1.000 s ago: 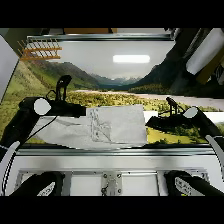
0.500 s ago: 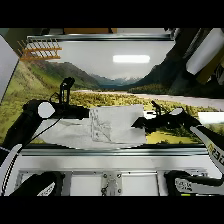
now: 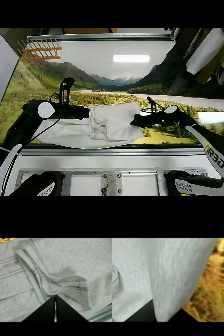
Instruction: Fold the clothes and pants, and hang the long-sleeved shirts on hangers.
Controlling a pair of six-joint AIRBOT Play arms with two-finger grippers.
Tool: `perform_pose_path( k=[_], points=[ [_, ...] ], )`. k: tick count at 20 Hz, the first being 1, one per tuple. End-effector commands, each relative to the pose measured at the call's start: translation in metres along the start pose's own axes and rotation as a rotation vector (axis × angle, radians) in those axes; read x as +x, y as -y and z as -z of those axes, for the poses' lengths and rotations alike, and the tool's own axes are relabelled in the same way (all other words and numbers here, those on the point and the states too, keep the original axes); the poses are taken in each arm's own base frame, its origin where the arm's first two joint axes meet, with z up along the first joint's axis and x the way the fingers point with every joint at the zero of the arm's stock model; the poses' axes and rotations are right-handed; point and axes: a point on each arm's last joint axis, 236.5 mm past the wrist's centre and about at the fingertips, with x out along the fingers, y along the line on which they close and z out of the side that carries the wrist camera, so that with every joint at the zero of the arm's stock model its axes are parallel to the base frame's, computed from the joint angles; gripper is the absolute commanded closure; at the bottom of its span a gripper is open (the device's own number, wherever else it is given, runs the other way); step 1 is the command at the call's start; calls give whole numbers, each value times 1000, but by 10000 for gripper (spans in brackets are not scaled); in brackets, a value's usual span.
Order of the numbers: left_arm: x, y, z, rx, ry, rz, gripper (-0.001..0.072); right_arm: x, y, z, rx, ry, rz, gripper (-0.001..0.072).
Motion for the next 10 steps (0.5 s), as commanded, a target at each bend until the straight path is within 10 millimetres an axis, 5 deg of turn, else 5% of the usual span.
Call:
perform_pose_path(
  k=[1, 3, 5, 10],
  points=[
    [10, 8, -3, -50, -2, 40, 685, -77, 76, -9, -49, 4, 313, 691],
    [36, 26, -3, -78, -18, 99, 686, -139, 107, -11, -54, 0, 480, 691],
    [71, 47, 0, -59, -28, 123, 685, -196, 108, -17, -78, 31, 579, 691],
    [148, 118, 27, 65, -168, 169, 685, -263, 28, -30, -188, 138, 591, 691]
  ],
)
